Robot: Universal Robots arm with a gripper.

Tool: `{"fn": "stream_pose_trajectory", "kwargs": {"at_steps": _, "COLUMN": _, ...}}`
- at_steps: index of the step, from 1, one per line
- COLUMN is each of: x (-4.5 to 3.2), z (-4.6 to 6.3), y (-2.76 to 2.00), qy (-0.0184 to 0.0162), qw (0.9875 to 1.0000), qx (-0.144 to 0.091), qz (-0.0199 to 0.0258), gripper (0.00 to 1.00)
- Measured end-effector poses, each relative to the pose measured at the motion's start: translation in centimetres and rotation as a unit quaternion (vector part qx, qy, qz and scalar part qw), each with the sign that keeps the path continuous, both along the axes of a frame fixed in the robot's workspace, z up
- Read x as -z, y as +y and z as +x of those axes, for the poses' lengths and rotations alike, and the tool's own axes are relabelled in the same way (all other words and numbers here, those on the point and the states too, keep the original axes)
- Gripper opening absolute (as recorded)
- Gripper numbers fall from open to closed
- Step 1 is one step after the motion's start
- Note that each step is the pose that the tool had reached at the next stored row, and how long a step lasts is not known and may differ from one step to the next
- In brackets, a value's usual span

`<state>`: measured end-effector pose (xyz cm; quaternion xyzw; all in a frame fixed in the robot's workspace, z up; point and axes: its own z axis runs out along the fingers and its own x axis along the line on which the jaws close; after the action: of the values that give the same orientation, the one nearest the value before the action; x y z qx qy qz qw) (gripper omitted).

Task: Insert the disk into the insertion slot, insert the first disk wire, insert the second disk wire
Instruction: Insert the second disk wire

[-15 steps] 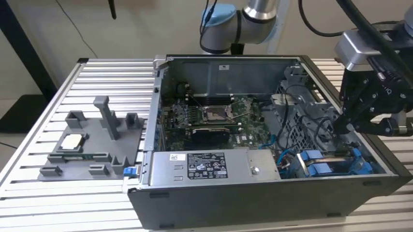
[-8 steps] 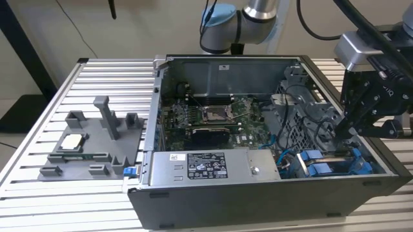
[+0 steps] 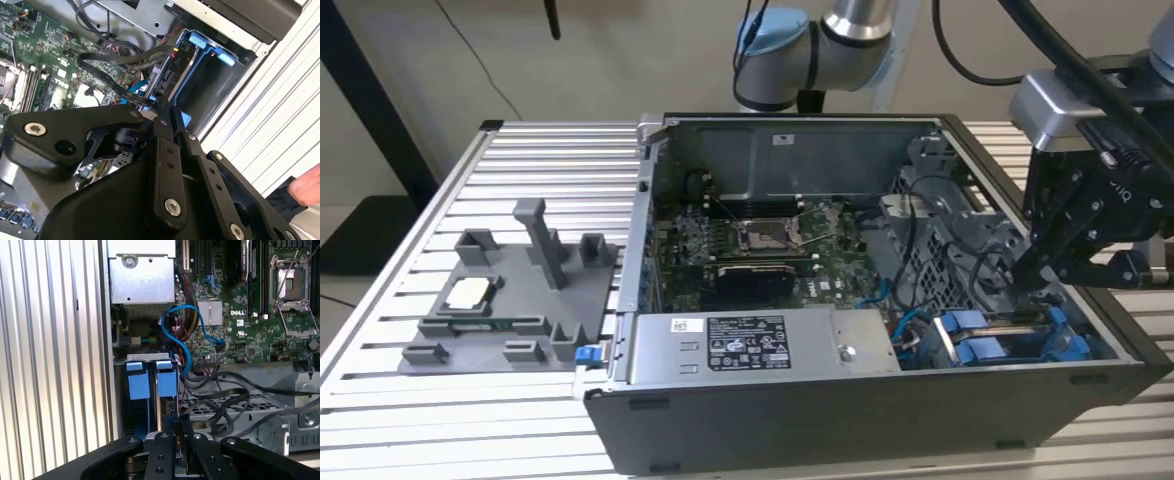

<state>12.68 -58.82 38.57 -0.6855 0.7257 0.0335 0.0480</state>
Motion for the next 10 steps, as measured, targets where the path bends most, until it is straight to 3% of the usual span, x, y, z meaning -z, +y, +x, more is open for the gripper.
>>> {"fn": "stream_pose_trajectory", "kwargs": {"at_steps": 10, "x": 0.45, "z": 0.00, "y": 0.00, "qy": -0.0011, "qw": 1.0000, "qx": 0.000, "qz": -0.0005, "gripper": 0.16}}
